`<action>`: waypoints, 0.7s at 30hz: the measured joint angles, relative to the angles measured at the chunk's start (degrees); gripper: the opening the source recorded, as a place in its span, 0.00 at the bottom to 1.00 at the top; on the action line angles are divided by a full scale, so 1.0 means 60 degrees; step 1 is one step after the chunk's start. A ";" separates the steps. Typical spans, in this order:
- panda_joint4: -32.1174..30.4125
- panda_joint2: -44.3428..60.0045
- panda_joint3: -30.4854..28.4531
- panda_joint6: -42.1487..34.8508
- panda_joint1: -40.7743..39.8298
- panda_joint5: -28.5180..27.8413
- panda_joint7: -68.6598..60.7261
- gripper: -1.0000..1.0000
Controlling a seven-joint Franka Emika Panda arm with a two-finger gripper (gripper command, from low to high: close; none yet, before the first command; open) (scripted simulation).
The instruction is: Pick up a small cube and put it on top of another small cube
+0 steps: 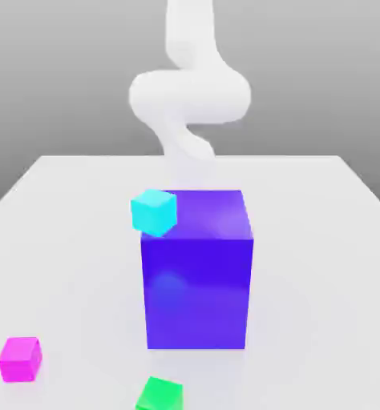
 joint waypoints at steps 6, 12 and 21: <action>-0.0149 0.2111 -0.1408 0.0617 0.0515 0.0814 -0.1684 0.50; -0.0287 0.4196 -0.2569 0.1194 0.0764 0.1829 -0.3486 0.50; -0.0498 0.7307 -0.3329 0.2073 0.0091 0.3206 -0.6081 0.50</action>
